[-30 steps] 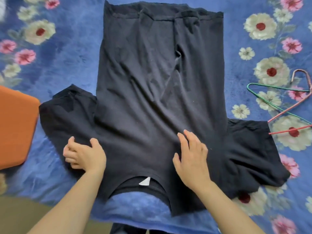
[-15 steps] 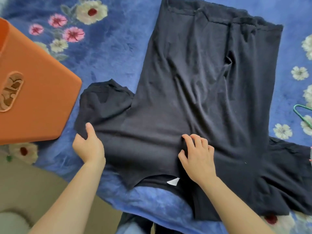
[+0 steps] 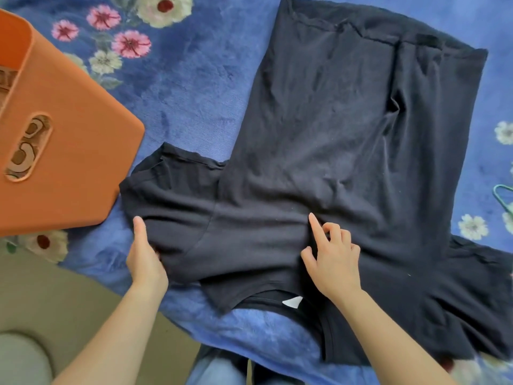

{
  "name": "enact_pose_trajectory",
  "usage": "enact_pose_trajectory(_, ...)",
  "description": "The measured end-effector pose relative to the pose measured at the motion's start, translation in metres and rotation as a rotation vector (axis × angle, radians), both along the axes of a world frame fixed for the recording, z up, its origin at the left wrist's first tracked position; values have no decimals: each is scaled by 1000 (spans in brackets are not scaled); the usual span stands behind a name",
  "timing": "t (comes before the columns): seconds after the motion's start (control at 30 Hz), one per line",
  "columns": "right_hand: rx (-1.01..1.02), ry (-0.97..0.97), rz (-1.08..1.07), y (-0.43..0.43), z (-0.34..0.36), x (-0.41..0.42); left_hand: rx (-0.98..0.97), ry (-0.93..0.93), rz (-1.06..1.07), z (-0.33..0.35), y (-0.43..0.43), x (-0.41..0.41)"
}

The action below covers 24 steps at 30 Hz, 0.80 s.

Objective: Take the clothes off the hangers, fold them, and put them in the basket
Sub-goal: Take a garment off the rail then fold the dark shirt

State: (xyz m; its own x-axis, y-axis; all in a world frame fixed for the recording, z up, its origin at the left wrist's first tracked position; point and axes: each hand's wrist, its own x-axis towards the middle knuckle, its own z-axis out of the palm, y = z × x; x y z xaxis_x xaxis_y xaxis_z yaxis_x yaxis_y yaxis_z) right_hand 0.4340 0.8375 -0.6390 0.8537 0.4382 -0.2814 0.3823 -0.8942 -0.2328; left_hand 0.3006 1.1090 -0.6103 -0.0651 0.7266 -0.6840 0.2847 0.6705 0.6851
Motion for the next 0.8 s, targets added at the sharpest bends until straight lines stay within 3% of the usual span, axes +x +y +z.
enact_pose_trajectory(0.07, -2, 57, -16, 1, 4, 1, -108, -119, -17, -1, -23, -17)
enact_pose_trajectory(0.2, -8, 129, -15, 0, 9, 0, -180, -107, -104, -2, -79, -36)
enact_pose_trajectory(0.3, -14, 139, -7, -1, 12, 0, -125, 83, -325, 4, -102, -27)
enact_pose_trajectory(0.4, -23, 186, 35, -5, 13, 2, -88, 236, -318, 4, -108, -30)
enact_pose_trajectory(0.53, -23, 284, 117, -9, 23, 8, -196, 452, -295, 1, -115, -46)
enact_pose_trajectory(0.67, 89, 250, 83, -10, 35, 41, 132, 731, -290, 11, -97, -16)
enact_pose_trajectory(0.8, 153, 79, -71, -11, 40, 109, 542, 636, -677, 22, -78, 75)
